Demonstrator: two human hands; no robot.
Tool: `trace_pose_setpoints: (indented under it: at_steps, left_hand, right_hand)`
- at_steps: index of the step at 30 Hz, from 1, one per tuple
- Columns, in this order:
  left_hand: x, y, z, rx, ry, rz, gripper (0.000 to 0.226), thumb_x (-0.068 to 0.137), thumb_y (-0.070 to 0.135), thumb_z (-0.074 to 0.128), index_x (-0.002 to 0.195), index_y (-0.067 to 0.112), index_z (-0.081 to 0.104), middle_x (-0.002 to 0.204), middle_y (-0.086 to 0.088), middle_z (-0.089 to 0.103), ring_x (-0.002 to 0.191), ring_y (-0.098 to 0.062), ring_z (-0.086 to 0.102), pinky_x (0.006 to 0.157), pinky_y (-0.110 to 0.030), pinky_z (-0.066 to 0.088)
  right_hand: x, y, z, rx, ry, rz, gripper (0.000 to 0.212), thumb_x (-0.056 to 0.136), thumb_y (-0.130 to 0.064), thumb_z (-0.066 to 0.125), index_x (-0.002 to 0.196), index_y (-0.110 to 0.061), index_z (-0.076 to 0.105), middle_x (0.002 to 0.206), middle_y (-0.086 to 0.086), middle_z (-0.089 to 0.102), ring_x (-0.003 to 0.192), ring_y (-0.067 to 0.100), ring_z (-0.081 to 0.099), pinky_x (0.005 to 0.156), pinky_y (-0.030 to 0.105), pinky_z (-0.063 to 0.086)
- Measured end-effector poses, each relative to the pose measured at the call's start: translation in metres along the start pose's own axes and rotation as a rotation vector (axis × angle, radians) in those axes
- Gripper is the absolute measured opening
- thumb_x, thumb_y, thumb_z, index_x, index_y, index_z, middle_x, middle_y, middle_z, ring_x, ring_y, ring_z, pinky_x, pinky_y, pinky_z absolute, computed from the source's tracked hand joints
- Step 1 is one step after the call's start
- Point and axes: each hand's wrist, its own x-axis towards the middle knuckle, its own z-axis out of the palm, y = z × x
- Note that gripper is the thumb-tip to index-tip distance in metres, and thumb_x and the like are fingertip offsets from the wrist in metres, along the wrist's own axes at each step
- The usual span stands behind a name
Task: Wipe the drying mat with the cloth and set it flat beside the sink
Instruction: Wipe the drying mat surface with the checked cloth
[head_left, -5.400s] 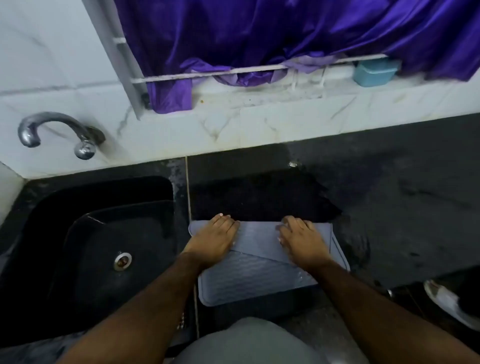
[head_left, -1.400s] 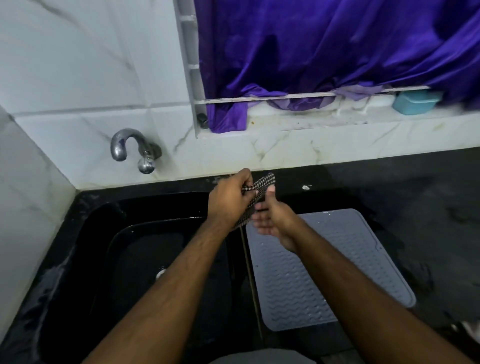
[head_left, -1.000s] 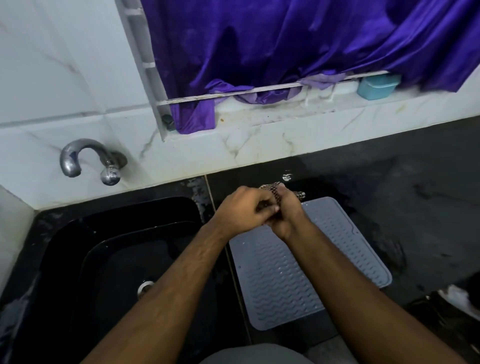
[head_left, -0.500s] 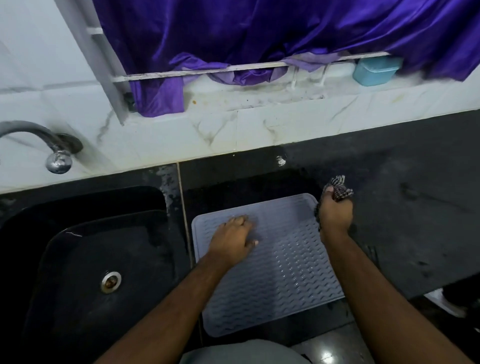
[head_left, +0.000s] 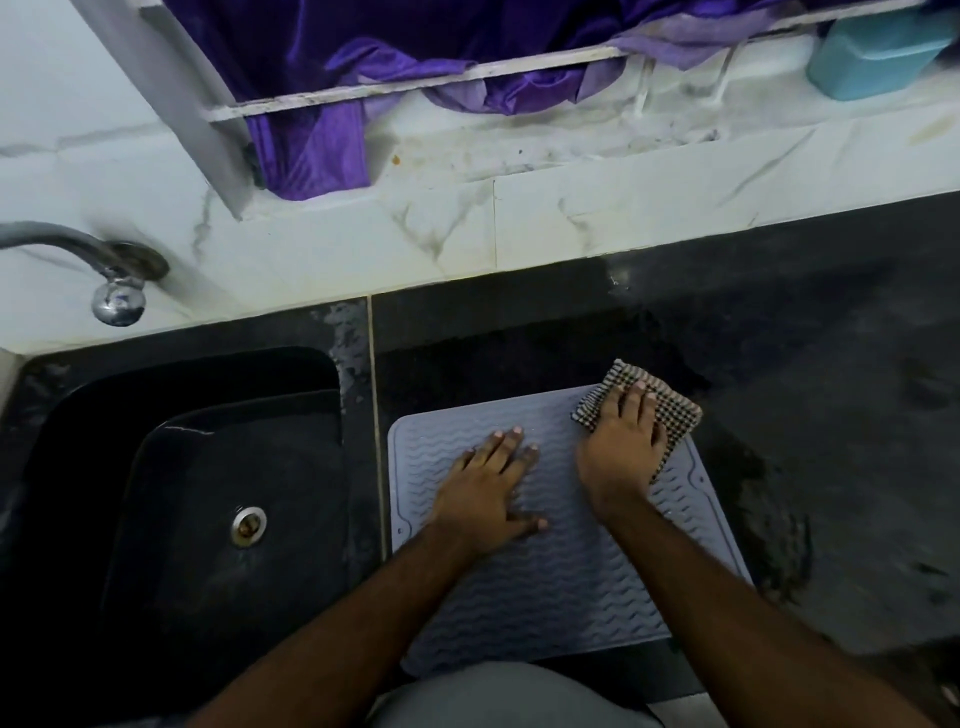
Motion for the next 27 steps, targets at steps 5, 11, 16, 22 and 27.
trace_pose_setpoints:
  at_steps: [5,11,16,22,27]
  left_hand:
    - [0.004,-0.005,0.003,-0.025,0.023,0.009,0.104,0.081,0.081,0.048,0.161,0.03,0.004,0.169,0.003,-0.006,0.155,-0.016,-0.004,0.123,-0.043,0.006]
    - [0.001,-0.005,0.001,-0.027,0.028,-0.023,0.102,0.083,0.075,0.05,0.161,0.022,0.012,0.168,-0.004,0.012,0.153,-0.024,0.009,0.125,-0.042,0.009]
    - [-0.01,-0.004,0.001,0.032,0.057,-0.006,0.099,0.084,0.082,0.042,0.161,0.031,0.006,0.169,-0.003,0.004,0.152,-0.026,0.008,0.121,-0.046,0.013]
    - [-0.025,-0.01,0.006,0.016,0.078,-0.062,0.093,0.084,0.083,0.039,0.159,0.036,0.012,0.169,0.002,0.002,0.152,-0.023,0.008,0.12,-0.046,0.013]
    - [-0.029,-0.009,0.002,-0.024,0.049,-0.087,0.091,0.086,0.079,0.044,0.159,0.036,0.011,0.169,0.004,-0.003,0.154,-0.022,0.004,0.123,-0.046,0.008]
  right_hand:
    - [-0.024,-0.048,0.002,0.017,-0.025,-0.111,0.07,0.093,-0.037,0.049,0.157,-0.019,0.025,0.165,0.007,0.02,0.152,0.026,0.015,0.117,0.052,0.02]
    - [-0.041,-0.081,0.006,-0.029,-0.05,-0.274,0.069,0.093,-0.043,0.045,0.153,-0.012,0.032,0.16,0.012,0.031,0.15,0.028,0.022,0.121,0.051,0.017]
    - [-0.003,-0.026,0.0,0.09,-0.114,-0.204,0.076,0.096,-0.033,0.051,0.16,-0.022,0.012,0.168,-0.001,0.008,0.154,0.024,0.001,0.123,0.051,0.004]
    - [0.019,-0.006,0.01,0.215,-0.102,-0.264,0.073,0.095,-0.011,0.048,0.159,-0.023,0.017,0.168,-0.004,0.01,0.154,0.019,0.001,0.123,0.045,-0.001]
    - [0.039,0.01,0.008,0.138,-0.022,-0.285,0.07,0.097,-0.009,0.043,0.16,-0.022,0.015,0.168,-0.004,0.008,0.154,0.019,0.0,0.124,0.047,0.001]
